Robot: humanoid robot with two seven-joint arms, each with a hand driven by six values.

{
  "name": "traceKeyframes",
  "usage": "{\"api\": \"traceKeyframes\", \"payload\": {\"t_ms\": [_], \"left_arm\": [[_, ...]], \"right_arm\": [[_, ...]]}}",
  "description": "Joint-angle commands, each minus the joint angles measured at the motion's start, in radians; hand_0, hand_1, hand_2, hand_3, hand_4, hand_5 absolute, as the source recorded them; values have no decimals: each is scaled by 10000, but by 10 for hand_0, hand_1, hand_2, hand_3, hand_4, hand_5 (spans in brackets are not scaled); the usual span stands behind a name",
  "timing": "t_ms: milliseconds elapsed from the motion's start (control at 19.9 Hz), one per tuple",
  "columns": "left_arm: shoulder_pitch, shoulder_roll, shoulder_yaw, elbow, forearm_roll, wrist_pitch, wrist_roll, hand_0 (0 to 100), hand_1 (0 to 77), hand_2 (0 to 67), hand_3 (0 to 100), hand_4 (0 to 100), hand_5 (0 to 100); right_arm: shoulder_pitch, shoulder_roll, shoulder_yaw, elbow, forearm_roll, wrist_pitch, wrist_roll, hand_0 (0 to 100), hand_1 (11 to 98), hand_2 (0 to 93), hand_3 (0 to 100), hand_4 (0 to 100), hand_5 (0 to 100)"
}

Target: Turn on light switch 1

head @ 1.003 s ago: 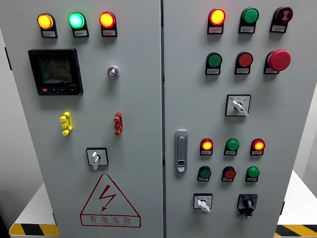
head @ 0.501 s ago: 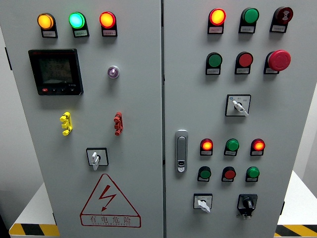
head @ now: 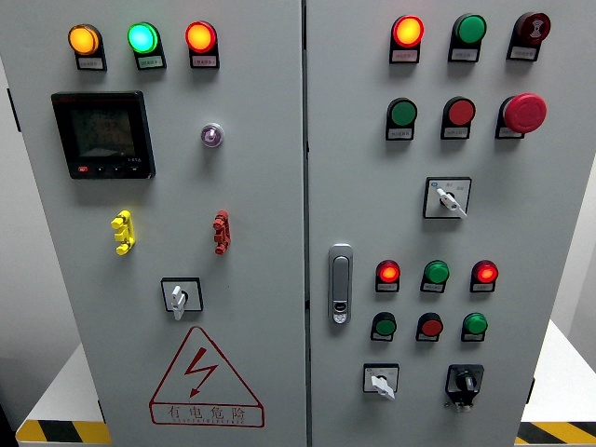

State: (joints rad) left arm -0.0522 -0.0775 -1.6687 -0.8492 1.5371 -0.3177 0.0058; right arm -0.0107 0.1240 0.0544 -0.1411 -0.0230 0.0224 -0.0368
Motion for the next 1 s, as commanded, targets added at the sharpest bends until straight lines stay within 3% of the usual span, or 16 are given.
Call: {"api": "traceKeyframes", "payload": {"t_ms": [0, 401, 501, 702, 953], "left_arm": [[0, -23, -247, -907, 0, 2, 3, 0, 299, 242, 473, 650, 312], [46, -69, -294, -3868, 0, 2, 111, 0, 340, 295, 605, 795, 496], [46, -54, -279, -4620, 15, 2, 172, 0, 335, 299, 607, 793, 504], [31, -54, -279, -6031, -15, 2, 984, 0, 321, 302, 605, 790, 513], [-76, -54, -187, -7060, 0, 2, 1199, 0, 303, 300, 604, 790, 508]], "right_arm": [[-1, -13, 8, 0, 0, -9, 0, 0, 199, 0, 198, 194, 104], [-1, 2, 9, 0, 0, 7, 0, 0, 198, 0, 198, 194, 104], [-1, 2, -7, 0, 0, 7, 0, 0, 199, 0, 198, 194, 104], [-1, 2, -7, 0, 0, -9, 0, 0, 199, 0, 198, 194, 104], [-1, 2, 8, 0, 0, 7, 0, 0, 200, 0, 198, 194, 104]]}}
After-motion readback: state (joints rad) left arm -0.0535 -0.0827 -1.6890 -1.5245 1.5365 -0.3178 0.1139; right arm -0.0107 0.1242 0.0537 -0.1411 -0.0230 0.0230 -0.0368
